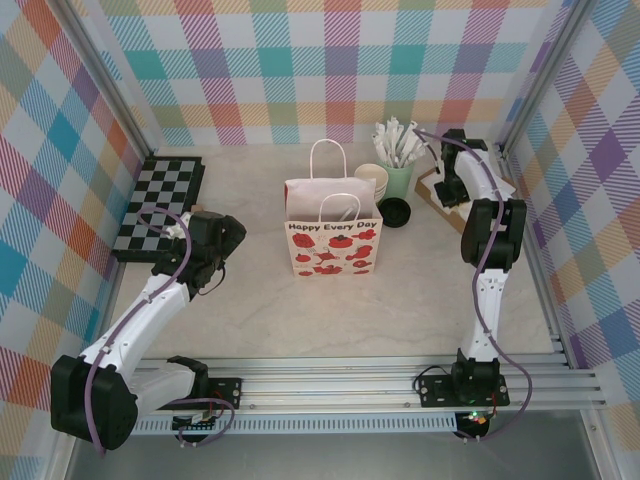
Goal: Pack the takeout coffee
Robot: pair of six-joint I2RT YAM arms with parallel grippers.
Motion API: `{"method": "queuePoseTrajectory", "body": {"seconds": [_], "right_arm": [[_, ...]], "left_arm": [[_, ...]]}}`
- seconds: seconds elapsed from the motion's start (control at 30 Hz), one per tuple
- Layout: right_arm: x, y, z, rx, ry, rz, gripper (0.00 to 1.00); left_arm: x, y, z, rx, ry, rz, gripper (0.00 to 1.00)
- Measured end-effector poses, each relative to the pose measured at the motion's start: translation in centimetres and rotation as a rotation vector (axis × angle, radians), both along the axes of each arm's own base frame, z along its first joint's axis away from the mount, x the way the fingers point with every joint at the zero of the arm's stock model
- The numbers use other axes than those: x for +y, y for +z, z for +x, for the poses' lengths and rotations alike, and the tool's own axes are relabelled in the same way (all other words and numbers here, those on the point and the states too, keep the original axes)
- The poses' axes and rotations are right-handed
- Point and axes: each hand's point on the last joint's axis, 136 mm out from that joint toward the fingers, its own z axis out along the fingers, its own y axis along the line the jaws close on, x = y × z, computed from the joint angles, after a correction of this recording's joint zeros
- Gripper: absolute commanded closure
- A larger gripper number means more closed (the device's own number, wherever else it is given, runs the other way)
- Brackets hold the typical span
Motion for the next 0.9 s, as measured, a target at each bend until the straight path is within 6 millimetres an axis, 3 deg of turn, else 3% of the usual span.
{"method": "queuePoseTrajectory", "body": {"seconds": [0.13, 0.37, 0.6, 0.77, 0.9], "right_arm": [[-0.2, 0.6, 0.6, -0.028, -0.005, -0.014, 1.0], [-1.0, 2.2, 1.5, -0.107, -0.045, -0.055, 1.0], [-1.6, 9.4, 1.3, -0.31, -0.096, -0.07, 1.0], [-1.7, 14.4, -0.6, -0.468, -0.156, -0.054, 1.0], [-1.8, 16.8, -2.0, -0.571, -0.204, -0.029, 1.0]], "left_arm": [[0.0, 0.0, 0.0, 0.0, -0.001, 0.0, 0.0], [-0.2, 0.2, 0.0, -0.004, -0.026, 0.01, 0.0], [-0.8, 1.7, 0.3, -0.067, -0.095, 0.023, 0.0], [-1.5, 3.6, -0.1, -0.127, -0.171, 0.031, 0.0], [-1.8, 5.8, -0.6, -0.181, -0.226, 0.047, 0.0]]}}
